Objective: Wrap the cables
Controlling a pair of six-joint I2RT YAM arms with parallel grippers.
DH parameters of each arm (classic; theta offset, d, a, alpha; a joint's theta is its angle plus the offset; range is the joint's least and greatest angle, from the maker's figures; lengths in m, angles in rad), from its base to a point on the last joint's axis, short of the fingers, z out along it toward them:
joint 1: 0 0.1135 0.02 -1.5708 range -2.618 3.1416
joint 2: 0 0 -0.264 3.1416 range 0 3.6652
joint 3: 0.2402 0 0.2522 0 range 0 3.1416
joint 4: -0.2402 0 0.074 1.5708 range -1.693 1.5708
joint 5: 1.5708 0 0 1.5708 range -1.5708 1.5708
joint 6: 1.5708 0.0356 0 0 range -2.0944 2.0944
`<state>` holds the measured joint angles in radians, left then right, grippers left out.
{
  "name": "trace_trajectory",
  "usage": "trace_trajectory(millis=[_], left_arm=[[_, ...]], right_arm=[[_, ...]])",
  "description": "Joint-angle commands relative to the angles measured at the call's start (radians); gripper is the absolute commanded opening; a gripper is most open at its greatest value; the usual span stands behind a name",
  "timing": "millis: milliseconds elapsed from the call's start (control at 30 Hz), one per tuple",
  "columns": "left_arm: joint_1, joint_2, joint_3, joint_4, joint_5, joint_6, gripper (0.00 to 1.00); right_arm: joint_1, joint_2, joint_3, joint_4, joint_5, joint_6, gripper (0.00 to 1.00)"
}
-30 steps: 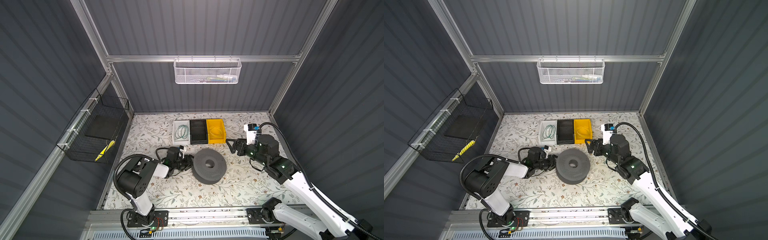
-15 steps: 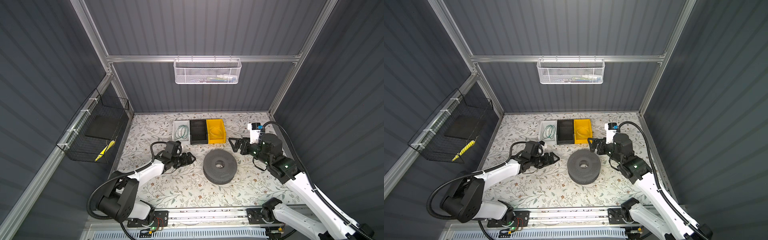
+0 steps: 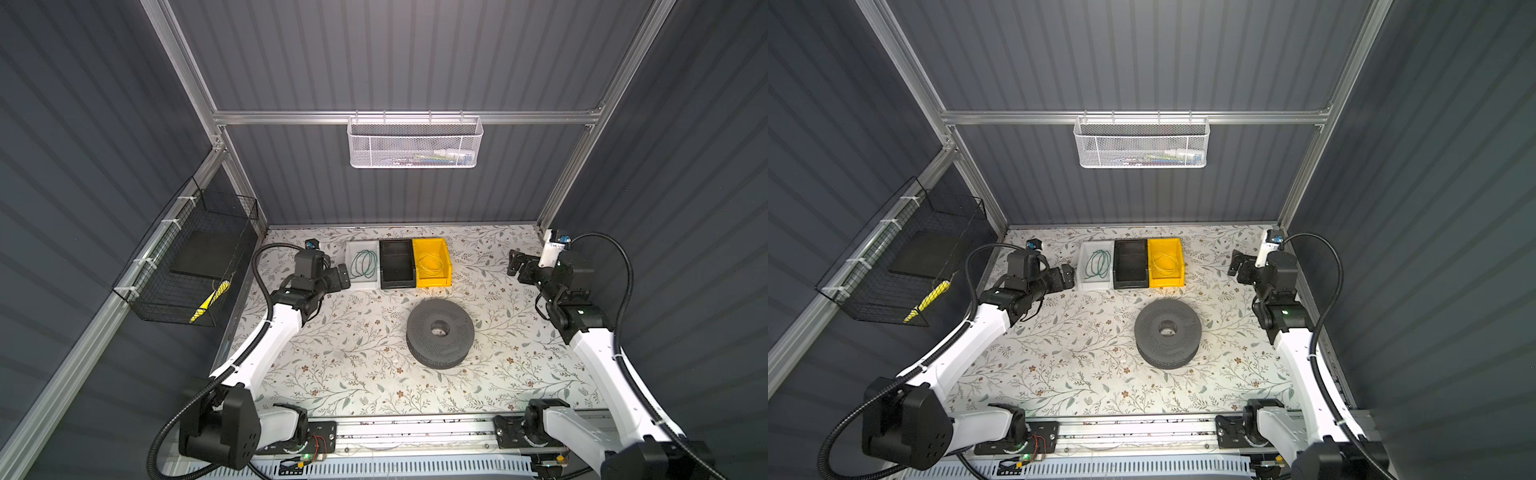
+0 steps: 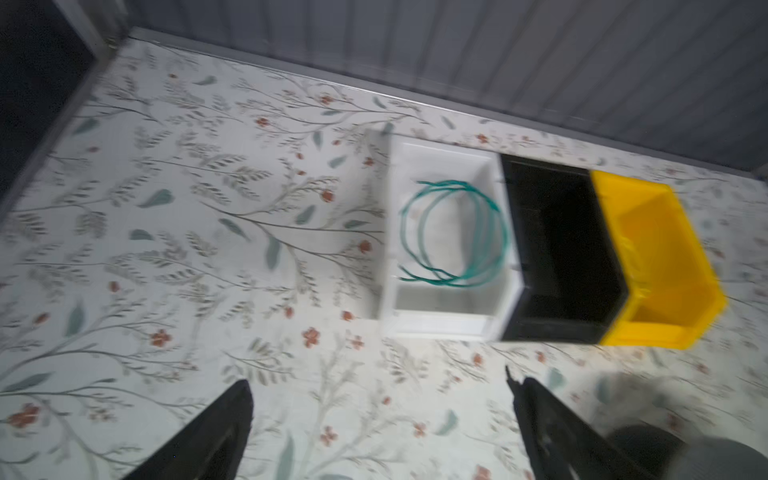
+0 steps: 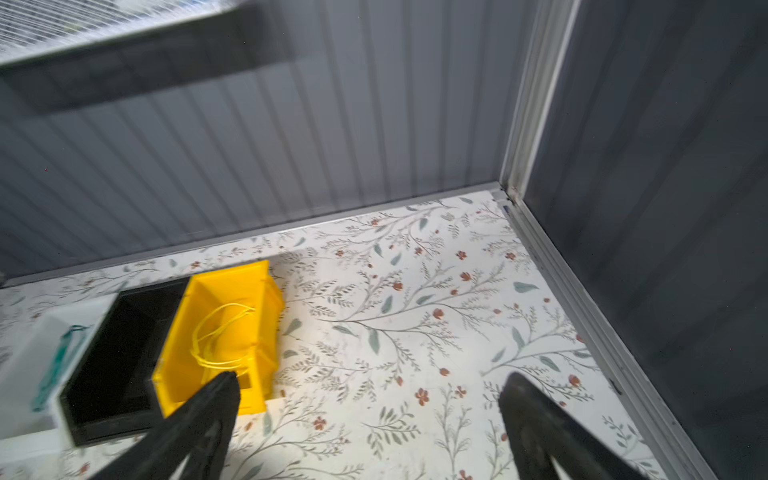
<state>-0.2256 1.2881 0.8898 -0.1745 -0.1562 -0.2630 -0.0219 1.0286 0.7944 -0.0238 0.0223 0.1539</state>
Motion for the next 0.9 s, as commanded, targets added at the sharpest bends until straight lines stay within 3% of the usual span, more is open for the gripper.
trace_trajectory(millis=[0,67,133,200,367,433,600,667,733,800,867], left_arm=[[0.035,-0.034,-0.206,0.271,-0.023,0.233,1.0],[0.065,-0.031,-0.292,0.392,-0.015,0.263,1.0],[0.087,0.022,-0.304,0.402,-0.069,0.26,1.0],[0.106,0.067,-0.368,0.552,-0.083,0.258,1.0],[0.142,0.263,-0.413,0.884,-0.095,0.216,1.0],[0.146,0.301,-0.398,0.922,-0.111,0.242,1.0],[0.178,0.427,-0.447,1.147,-0.055,0.232,1.0],[0.178,0.417,-0.445,1.115,-0.065,0.223,1.0],[0.178,0.426,-0.444,1.13,-0.066,0.223,1.0],[0.178,0.425,-0.439,1.119,-0.072,0.224,1.0],[0.178,0.427,-0.439,1.12,-0.073,0.225,1.0]], right_arm=[[-0.021,-0.023,-0.201,0.284,-0.05,-0.056,0.99],[-0.022,-0.037,-0.339,0.441,-0.027,-0.08,0.99],[-0.024,-0.017,-0.372,0.461,0.001,-0.099,0.99],[-0.025,0.012,-0.428,0.571,0.034,-0.123,0.99],[-0.03,0.204,-0.495,0.811,0.009,-0.101,0.99],[-0.031,0.268,-0.534,0.976,0.033,-0.095,0.99],[-0.043,0.444,-0.498,1.076,-0.021,-0.099,0.99],[-0.045,0.406,-0.473,0.965,-0.027,-0.099,0.99],[-0.045,0.446,-0.467,1.017,-0.028,-0.097,0.99],[-0.047,0.42,-0.45,0.936,-0.028,-0.095,0.99],[-0.046,0.437,-0.468,1.005,-0.03,-0.096,0.99]])
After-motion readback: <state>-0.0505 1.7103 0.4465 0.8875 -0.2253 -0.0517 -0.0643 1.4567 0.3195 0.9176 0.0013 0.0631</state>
